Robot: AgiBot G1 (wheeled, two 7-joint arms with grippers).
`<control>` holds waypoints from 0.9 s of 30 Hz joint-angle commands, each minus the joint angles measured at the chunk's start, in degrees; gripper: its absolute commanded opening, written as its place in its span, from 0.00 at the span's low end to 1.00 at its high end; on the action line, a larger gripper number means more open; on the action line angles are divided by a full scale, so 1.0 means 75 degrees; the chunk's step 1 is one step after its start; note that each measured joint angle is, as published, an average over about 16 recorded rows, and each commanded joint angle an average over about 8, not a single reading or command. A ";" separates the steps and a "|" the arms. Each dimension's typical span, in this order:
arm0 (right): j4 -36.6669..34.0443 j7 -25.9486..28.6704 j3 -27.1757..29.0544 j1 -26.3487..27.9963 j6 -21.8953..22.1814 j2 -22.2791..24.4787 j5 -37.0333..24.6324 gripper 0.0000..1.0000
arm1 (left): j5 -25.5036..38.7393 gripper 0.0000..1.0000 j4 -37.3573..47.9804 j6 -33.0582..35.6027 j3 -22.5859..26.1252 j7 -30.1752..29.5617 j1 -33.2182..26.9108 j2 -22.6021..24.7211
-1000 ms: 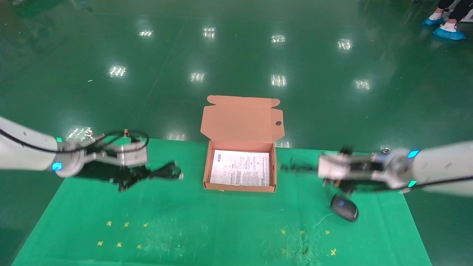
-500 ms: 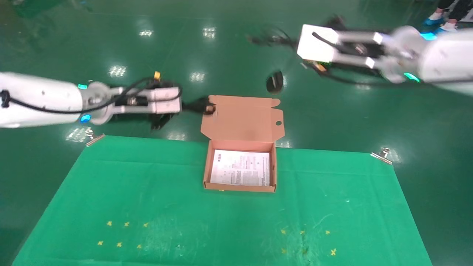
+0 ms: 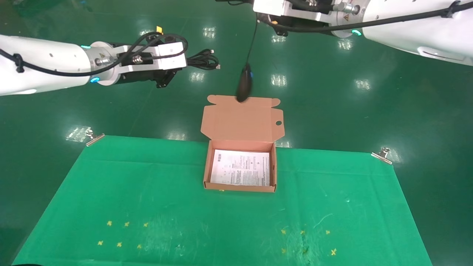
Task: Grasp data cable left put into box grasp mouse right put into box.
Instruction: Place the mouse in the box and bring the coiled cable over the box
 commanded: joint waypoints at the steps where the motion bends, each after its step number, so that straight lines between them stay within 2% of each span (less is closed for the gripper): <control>1: -0.0155 -0.0122 0.0001 0.0073 0.0049 -0.0122 0.0059 0.00 | 0.0006 0.00 0.0045 -0.0052 -0.0011 -0.0001 -0.0039 0.0032; 12: -0.0599 -0.0159 -0.0160 -0.0293 0.0048 -0.0441 0.0049 0.00 | 0.0617 0.00 0.0051 0.0140 0.0205 -0.0661 0.0223 -0.0236; 20: -0.0969 -0.0202 -0.0263 -0.0643 0.0052 -0.0773 0.0251 0.00 | 0.1557 0.00 -0.0325 0.0441 0.0432 -0.1708 0.0366 -0.0480; 27: -0.1020 -0.0218 -0.0493 -0.0928 0.0109 -0.0956 0.0748 0.00 | 0.2342 0.00 -0.0827 0.0719 0.0546 -0.2655 0.0445 -0.0624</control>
